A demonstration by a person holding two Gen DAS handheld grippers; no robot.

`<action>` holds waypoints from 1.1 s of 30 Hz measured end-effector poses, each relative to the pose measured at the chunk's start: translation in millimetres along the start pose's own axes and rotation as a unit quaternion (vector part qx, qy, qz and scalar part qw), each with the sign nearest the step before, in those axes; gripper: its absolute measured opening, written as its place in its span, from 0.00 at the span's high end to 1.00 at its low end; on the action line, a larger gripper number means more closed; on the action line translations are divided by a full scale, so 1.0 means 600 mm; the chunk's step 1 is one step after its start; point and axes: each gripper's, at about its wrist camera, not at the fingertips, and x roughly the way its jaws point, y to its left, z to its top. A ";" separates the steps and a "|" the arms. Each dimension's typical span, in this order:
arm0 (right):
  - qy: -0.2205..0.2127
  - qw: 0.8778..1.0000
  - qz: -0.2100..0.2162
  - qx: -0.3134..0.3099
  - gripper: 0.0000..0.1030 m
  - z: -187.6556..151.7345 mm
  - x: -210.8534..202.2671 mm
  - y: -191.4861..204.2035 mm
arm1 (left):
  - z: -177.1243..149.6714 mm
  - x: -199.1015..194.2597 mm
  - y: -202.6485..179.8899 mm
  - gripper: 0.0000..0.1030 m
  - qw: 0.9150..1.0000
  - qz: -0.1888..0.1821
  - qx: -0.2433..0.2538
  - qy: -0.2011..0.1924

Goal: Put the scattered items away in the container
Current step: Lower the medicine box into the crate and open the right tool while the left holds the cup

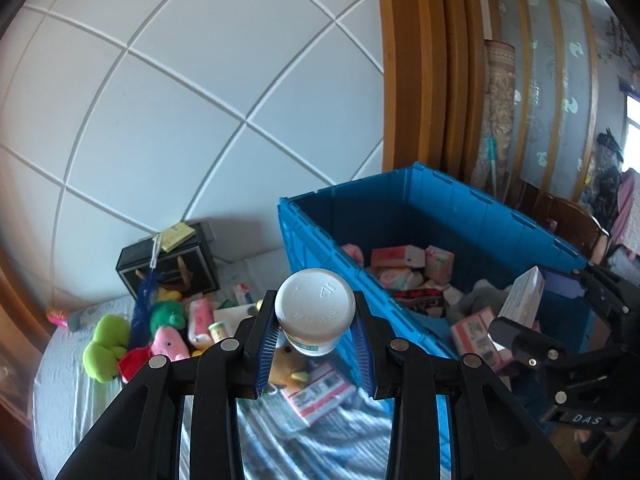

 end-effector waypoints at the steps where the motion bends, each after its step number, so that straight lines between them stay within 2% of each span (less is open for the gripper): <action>1: -0.001 1.000 -0.006 0.005 0.30 -0.003 -0.004 -0.014 | 0.008 0.006 -0.017 0.67 1.000 -0.007 0.004 0.000; 6: 0.005 0.999 -0.036 0.040 0.30 -0.020 -0.017 -0.084 | 0.038 0.047 -0.093 0.67 0.999 -0.041 0.032 0.014; 13: 0.017 0.995 -0.065 0.071 0.30 -0.051 -0.023 -0.162 | 0.069 0.086 -0.174 0.67 0.996 -0.066 0.059 0.017; 23: 0.019 0.991 -0.100 0.092 0.30 -0.062 -0.031 -0.226 | 0.099 0.134 -0.247 0.67 0.992 -0.102 0.070 0.025; 30: 0.011 0.990 -0.106 0.091 0.30 -0.047 -0.016 -0.238 | 0.126 0.162 -0.257 0.67 0.992 -0.102 0.073 0.022; 31: 0.009 0.990 -0.107 0.089 0.29 -0.044 -0.013 -0.239 | 0.129 0.168 -0.256 0.57 0.991 -0.114 0.072 0.027; 32: 0.011 0.991 -0.108 0.083 0.27 -0.042 -0.009 -0.237 | 0.131 0.173 -0.255 0.14 0.988 -0.133 0.072 0.031; 33: 0.013 0.991 -0.110 0.077 0.19 -0.039 -0.005 -0.235 | 0.132 0.171 -0.254 0.01 0.987 -0.145 0.066 0.024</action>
